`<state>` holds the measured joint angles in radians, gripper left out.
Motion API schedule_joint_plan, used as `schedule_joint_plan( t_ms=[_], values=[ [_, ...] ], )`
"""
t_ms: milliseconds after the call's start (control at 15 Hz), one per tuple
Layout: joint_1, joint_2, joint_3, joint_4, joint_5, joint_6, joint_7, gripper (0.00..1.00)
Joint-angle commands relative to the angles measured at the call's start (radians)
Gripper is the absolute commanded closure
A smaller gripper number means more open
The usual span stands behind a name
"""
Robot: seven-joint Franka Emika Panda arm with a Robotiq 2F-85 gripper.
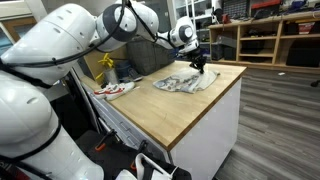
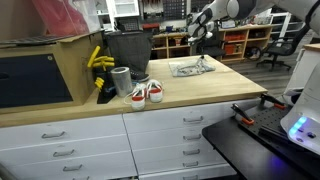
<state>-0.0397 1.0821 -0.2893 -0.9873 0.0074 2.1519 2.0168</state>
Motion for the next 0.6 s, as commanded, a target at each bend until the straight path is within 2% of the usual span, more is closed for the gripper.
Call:
schedule_joint_plan(
  t_ms=[0,267,333,400,533],
  values=[
    [-0.015,0.052,-0.017,0.107,-0.026,-0.050,0.126,0.99],
    [-0.028,0.082,-0.021,0.163,-0.050,-0.065,0.220,0.99],
    [-0.018,0.082,-0.036,0.158,-0.036,-0.065,0.218,0.72],
    [-0.018,0.081,-0.032,0.157,-0.037,-0.065,0.216,0.71],
    [-0.022,0.064,-0.006,0.139,-0.024,-0.079,0.172,0.57]
  ],
)
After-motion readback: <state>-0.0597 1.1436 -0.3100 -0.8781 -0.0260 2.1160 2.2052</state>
